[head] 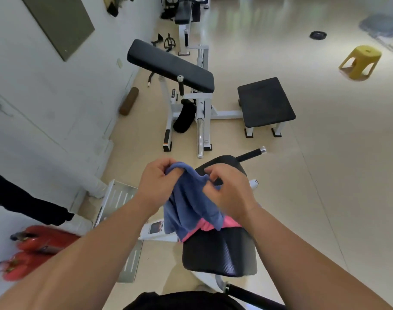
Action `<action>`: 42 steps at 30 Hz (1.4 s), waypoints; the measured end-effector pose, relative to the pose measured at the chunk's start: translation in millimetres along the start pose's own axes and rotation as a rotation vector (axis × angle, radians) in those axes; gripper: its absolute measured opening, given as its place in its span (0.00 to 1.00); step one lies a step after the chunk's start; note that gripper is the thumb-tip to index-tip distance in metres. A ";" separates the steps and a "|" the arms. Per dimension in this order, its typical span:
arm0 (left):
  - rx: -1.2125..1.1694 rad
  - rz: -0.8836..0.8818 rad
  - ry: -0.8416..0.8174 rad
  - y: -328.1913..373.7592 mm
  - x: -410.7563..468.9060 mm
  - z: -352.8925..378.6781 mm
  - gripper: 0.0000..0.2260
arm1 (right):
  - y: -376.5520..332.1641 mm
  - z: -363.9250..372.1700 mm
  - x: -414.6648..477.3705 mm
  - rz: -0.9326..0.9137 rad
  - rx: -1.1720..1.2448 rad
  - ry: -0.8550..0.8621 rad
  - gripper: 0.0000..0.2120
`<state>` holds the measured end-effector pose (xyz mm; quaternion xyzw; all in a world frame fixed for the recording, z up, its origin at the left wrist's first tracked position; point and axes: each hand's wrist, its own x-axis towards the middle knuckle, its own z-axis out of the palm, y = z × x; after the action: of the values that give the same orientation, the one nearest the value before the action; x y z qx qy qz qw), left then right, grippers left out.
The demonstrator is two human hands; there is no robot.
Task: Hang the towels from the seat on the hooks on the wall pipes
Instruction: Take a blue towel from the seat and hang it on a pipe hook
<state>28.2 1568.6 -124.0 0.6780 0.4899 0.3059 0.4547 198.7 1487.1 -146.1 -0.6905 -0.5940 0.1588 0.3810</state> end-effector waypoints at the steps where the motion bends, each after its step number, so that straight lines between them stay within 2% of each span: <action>1: -0.009 0.019 0.039 7.2 -2.9 -6.8 0.12 | -10.6 0.4 1.2 0.022 0.066 0.038 0.09; 2: -0.022 0.028 0.078 12.1 -5.5 -13.9 0.11 | -20.4 1.6 3.6 0.064 0.148 0.068 0.09; 4: -0.054 0.031 0.150 15.2 -9.6 -29.3 0.09 | -37.0 5.8 10.4 0.157 0.300 0.054 0.16; 6: -0.080 0.005 0.199 9.1 -15.0 -47.4 0.07 | -52.4 11.9 17.9 0.147 0.376 0.002 0.18; 8: -0.100 -0.051 0.230 -1.1 -22.9 -68.2 0.05 | -69.2 19.4 23.9 0.080 0.428 -0.060 0.16; 10: -0.106 -0.084 0.254 -11.1 -34.1 -89.8 0.05 | -88.0 29.7 26.6 0.001 0.451 -0.162 0.12; 13: -0.106 -0.043 0.381 -19.2 -55.0 -124.6 0.08 | -116.2 56.5 28.3 -0.120 0.357 -0.334 0.14; 15: -0.128 -0.030 0.452 -21.7 -68.1 -151.1 0.09 | -135.2 79.2 29.8 -0.192 0.263 -0.378 0.13; 17: -0.121 -0.040 0.481 -29.3 -80.4 -181.8 0.07 | -154.0 100.6 32.0 -0.179 0.287 -0.395 0.10; 20: -0.045 -0.096 0.470 -58.0 -97.9 -232.2 0.01 | -185.5 127.6 36.7 -0.130 0.371 -0.452 0.10; 23: 0.139 -0.197 0.424 -102.9 -117.4 -276.4 0.08 | -223.8 154.6 39.9 -0.191 0.359 -0.445 0.11; 25: 0.237 -0.267 0.439 -130.4 -131.4 -300.5 0.12 | -250.3 173.2 39.3 -0.202 0.368 -0.412 0.08; 28: 0.284 -0.413 0.483 -176.2 -154.2 -336.1 0.10 | -281.0 201.3 37.2 -0.130 0.390 -0.346 0.06; 30: 0.240 -0.531 0.385 -207.8 -167.7 -360.7 0.04 | -295.1 219.8 37.0 -0.093 0.359 -0.321 0.07; 32: 0.248 -0.582 0.221 -234.1 -180.5 -383.3 0.04 | -304.7 237.2 37.5 -0.093 0.266 -0.290 0.07; 34: 0.281 -0.593 0.102 -250.3 -191.2 -401.8 0.08 | -311.1 252.7 37.6 -0.100 0.174 -0.253 0.07; 36: 0.260 -0.595 0.074 -262.5 -198.6 -419.0 0.10 | -312.9 267.6 37.1 -0.100 0.080 -0.211 0.08; 39: 0.111 -0.527 0.158 -271.4 -204.9 -441.4 0.10 | -311.1 287.2 34.2 -0.086 -0.042 -0.216 0.07; 42: -0.093 -0.426 0.304 -253.5 -202.3 -453.7 0.13 | -312.3 304.9 30.9 -0.090 -0.074 -0.319 0.06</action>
<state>-527.4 1548.7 -168.8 0.4843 0.6698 0.3237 0.4605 -216.9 1620.3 -116.6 -0.6427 -0.6826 0.2272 0.2633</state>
